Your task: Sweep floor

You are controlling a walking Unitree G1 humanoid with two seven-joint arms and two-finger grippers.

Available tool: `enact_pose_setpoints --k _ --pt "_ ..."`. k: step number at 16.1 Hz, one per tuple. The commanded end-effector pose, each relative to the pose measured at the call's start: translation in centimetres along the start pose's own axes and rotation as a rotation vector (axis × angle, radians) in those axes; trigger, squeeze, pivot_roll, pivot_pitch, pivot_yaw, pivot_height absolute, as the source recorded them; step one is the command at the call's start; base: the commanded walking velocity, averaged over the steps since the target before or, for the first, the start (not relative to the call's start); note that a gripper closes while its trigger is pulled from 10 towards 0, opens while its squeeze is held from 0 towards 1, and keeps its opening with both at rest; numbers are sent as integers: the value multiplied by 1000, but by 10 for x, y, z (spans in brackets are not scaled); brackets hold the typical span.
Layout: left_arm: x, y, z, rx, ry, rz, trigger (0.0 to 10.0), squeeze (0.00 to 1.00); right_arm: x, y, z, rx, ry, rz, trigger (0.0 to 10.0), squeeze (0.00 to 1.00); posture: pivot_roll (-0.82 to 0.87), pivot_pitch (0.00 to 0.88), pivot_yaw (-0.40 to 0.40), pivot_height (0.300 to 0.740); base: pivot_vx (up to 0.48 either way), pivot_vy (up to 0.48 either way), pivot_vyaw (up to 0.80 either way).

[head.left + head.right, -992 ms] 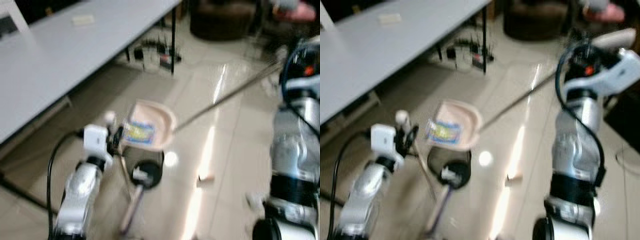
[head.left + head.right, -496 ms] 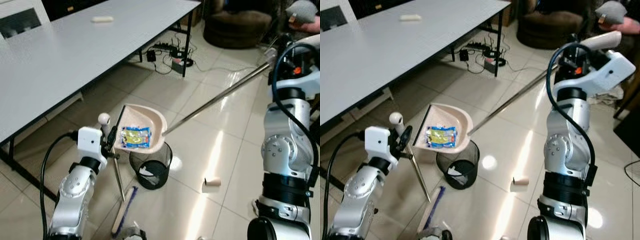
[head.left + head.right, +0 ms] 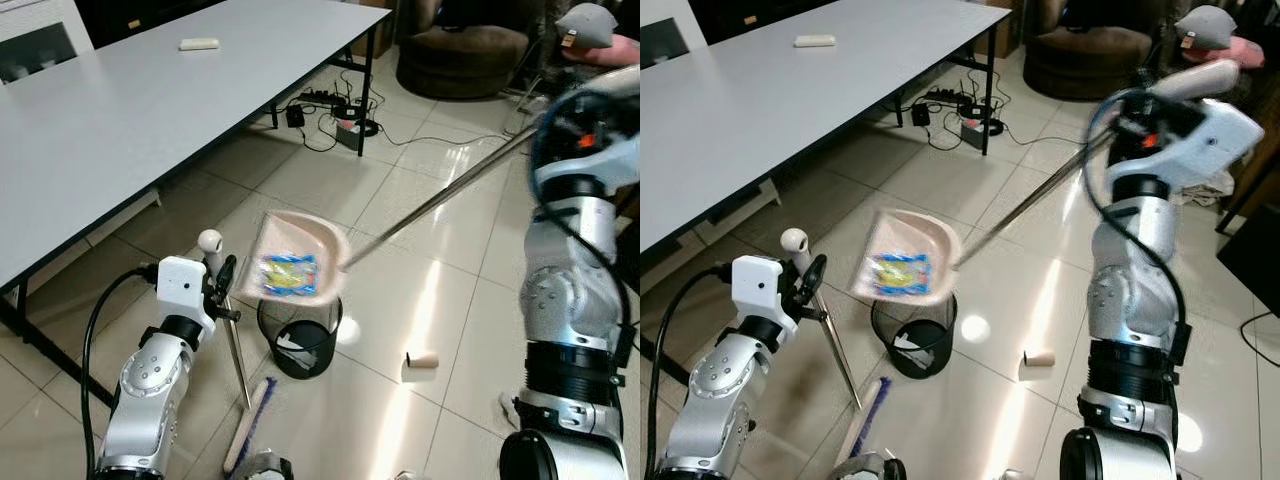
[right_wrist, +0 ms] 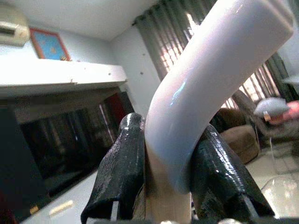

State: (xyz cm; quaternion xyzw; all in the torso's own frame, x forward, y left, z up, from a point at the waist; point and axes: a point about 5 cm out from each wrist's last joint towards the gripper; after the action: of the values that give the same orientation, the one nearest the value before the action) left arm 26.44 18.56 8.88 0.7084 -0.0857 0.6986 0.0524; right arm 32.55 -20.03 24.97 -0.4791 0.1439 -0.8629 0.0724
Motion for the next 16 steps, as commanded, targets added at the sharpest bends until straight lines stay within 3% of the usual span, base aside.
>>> enact_pose_setpoints --k 1,6,9,12,16 --pt "13 1 4 -19 46 23 10000 0 11 -11 7 58 73 -21 10000 0 4 74 51 740 0 0 0" --pt "10 1 1 -19 31 34 10000 0 1 -35 0 263 91 -195 10000 0 4 84 42 740 0 0 0" --pt "9 2 1 -20 29 33 10000 0 -7 -51 -10 349 111 -204 10000 0 6 91 46 740 0 0 0" --pt "8 1 -1 -28 22 39 10000 0 -20 -78 -24 518 133 -214 10000 0 9 95 49 740 0 0 0" --pt "7 2 -2 -30 19 38 10000 0 -30 -110 -41 755 170 -305 10000 0 7 96 41 740 0 0 0"
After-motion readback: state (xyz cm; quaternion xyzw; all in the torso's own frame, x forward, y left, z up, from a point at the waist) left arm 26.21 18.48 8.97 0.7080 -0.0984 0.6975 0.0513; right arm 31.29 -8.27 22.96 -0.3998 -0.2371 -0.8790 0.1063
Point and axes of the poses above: a point about 5 cm out from each wrist's last joint towards the gripper, its own z axis pointing out of the wrist towards the gripper, its own x axis along the axis of the wrist's last joint, y = z × x, and after that the axes turned 2 degrees about -z, right-handed
